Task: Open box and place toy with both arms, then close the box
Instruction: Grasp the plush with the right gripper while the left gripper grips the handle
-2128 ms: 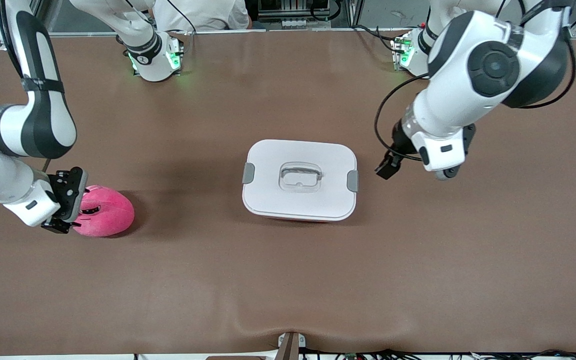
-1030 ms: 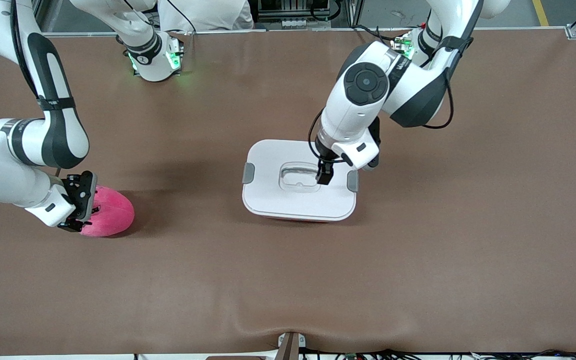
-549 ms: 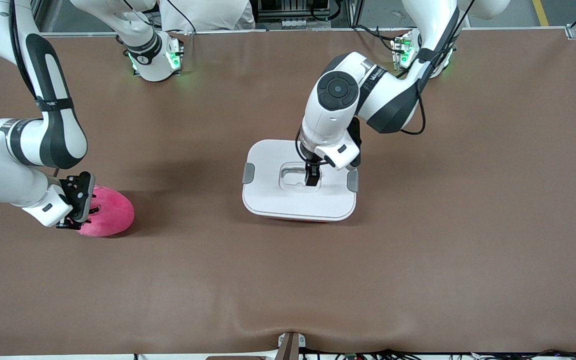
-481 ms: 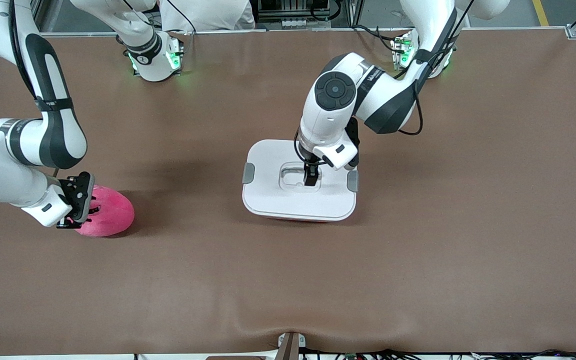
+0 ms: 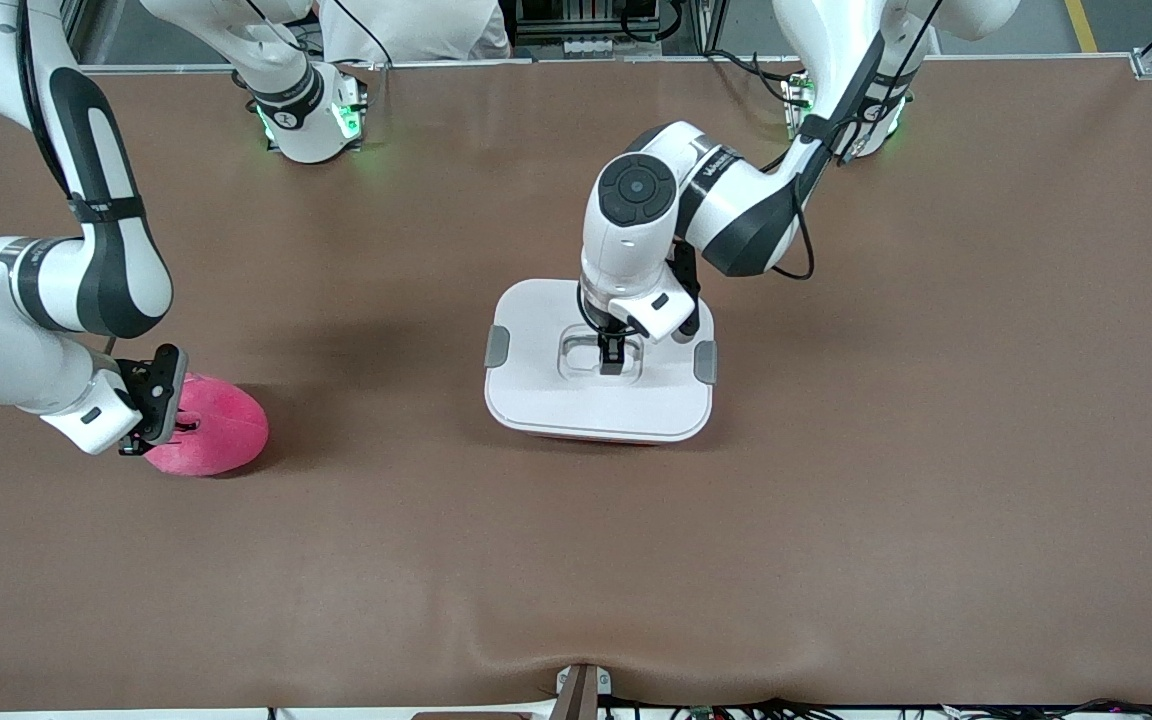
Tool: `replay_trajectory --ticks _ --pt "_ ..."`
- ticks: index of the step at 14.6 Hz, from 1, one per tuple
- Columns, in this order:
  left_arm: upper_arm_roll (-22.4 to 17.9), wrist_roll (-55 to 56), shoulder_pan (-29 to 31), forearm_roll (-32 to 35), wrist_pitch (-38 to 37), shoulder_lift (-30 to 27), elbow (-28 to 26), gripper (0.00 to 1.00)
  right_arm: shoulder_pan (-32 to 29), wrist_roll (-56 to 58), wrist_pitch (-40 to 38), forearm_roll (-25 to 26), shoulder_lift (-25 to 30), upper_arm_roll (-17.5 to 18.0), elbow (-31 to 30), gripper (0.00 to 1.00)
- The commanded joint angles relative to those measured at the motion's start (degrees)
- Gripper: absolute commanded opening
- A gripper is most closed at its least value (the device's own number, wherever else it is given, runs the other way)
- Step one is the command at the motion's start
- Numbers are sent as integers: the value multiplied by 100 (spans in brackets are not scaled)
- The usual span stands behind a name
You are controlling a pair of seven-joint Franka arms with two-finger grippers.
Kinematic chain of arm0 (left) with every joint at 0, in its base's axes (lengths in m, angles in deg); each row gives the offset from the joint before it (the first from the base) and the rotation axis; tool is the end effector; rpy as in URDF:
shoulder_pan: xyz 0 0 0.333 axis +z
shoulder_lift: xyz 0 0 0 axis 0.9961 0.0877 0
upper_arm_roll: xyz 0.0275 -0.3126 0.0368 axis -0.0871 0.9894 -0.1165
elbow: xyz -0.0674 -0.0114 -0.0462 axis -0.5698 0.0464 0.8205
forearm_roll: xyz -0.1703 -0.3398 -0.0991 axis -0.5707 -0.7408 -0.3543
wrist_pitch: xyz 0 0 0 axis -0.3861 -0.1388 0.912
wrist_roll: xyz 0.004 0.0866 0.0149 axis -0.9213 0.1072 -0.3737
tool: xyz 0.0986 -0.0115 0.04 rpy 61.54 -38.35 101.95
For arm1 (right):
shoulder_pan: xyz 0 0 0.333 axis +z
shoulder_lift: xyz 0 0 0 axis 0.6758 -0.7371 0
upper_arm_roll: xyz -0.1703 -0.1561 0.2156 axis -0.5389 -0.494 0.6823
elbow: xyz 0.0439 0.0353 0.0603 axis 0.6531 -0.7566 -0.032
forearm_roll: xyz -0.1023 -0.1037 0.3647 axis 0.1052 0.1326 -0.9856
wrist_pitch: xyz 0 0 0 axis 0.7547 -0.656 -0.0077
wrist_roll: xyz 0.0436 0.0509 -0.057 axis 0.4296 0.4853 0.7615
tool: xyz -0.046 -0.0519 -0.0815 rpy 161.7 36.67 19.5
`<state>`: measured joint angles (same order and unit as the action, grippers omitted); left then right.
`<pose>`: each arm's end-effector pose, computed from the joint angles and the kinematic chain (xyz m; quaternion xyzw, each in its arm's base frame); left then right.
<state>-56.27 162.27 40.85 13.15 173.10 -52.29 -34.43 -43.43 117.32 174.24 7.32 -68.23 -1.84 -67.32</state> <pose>0.5114 -0.4912 0.3681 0.7165 0.6968 -0.0175 0.0267 0.6328 -0.0544 0.3299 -0.7180 -0.6958 0.0152 0.0075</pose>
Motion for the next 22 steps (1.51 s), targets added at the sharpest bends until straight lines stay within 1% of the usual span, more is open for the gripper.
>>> replay_trajectory --ticks 1,3,4,5,9,13,15,16,19,20,22 --pt "-48 130 -79 142 36 123 117 76 -180 80 9 30 104 75 -51 0" --pt "-48 156 -79 142 45 159 117 74 -181 132 -9 30 165 75 -16 0" --pt "-48 156 -79 142 45 159 117 70 -181 219 -18 21 174 75 54 0" --pt "-48 156 -79 142 45 159 117 68 -181 229 -105 21 174 75 159 0" --pt "-48 165 -79 142 54 220 117 55 -181 115 -702 -23 174 57 730 0" --pt "-48 174 -123 134 141 247 117 54 -181 -394 -1071 -14 174 49 1117 0" --pt "-48 174 -132 133 150 264 117 48 -181 -727 -1317 -23 192 57 1284 0" --pt "-48 174 -123 133 150 264 117 41 -172 -903 -1414 -23 201 57 1346 0" --pt "-48 174 -123 142 159 264 117 31 -137 -1378 -1512 -23 280 66 1417 0" --pt "-48 165 -123 142 159 264 117 26 -137 -1536 -1521 -23 289 75 1417 0" --pt "-48 165 -123 142 159 264 117 25 -128 -1791 -1521 -32 333 92 1417 0"
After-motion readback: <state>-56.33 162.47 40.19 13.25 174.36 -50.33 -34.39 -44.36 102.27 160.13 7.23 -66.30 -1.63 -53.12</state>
